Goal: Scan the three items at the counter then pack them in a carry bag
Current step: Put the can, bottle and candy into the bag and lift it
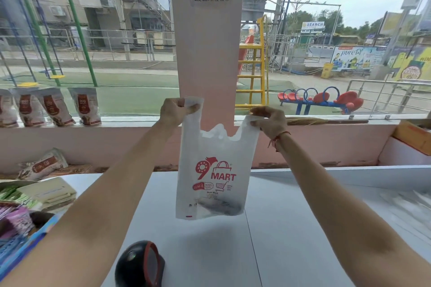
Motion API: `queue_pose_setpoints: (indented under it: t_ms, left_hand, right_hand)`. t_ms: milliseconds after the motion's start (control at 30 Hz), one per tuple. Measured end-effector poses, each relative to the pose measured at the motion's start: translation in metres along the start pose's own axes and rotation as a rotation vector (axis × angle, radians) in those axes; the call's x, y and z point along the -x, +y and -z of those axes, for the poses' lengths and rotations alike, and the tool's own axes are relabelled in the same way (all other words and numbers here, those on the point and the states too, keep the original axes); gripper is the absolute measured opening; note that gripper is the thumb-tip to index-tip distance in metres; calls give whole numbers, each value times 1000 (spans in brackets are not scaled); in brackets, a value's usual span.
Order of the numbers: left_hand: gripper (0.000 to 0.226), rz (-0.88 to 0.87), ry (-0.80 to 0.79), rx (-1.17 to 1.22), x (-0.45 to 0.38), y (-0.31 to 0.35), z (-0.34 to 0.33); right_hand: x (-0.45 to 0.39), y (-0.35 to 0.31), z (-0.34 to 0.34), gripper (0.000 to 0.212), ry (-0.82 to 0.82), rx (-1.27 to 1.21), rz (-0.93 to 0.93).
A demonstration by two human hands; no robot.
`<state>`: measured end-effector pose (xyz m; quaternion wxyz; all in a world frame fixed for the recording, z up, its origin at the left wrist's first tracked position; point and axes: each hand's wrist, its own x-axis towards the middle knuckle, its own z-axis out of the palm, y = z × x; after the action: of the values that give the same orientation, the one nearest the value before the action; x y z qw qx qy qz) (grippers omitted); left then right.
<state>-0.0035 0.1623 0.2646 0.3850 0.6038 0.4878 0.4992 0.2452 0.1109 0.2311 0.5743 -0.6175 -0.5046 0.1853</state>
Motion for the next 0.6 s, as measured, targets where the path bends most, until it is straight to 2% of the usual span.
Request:
queue_pose_setpoints:
  t_ms: [100, 200, 233, 267, 367, 433, 500, 600]
  left_hand:
    - [40, -101, 84, -54, 19, -8, -1]
    - [18, -158, -15, -12, 52, -15, 6]
    - [11, -156, -92, -39, 65, -21, 8]
    - [16, -136, -179, -98, 78, -29, 10]
    - [46, 75, -464, -460, 118, -64, 2]
    - [50, 185, -644, -840, 147, -91, -13]
    - [49, 206, -792, -1135, 180, -118, -32]
    - [45, 242, -849, -1268, 233, -157, -54]
  right_hand:
    - [14, 6, -4, 27, 90, -39, 83]
    - [34, 13, 3, 28, 28, -103, 209]
    - [43, 16, 8, 29, -41, -109, 230]
    - [53, 20, 12, 31, -133, -120, 217]
    - [93, 41, 22, 32, -455, -131, 26]
    - [122, 59, 22, 30, -676, 58, -119]
    - [157, 82, 16, 37, -896, 349, -226]
    - [220, 114, -1, 43, -1092, 660, -270]
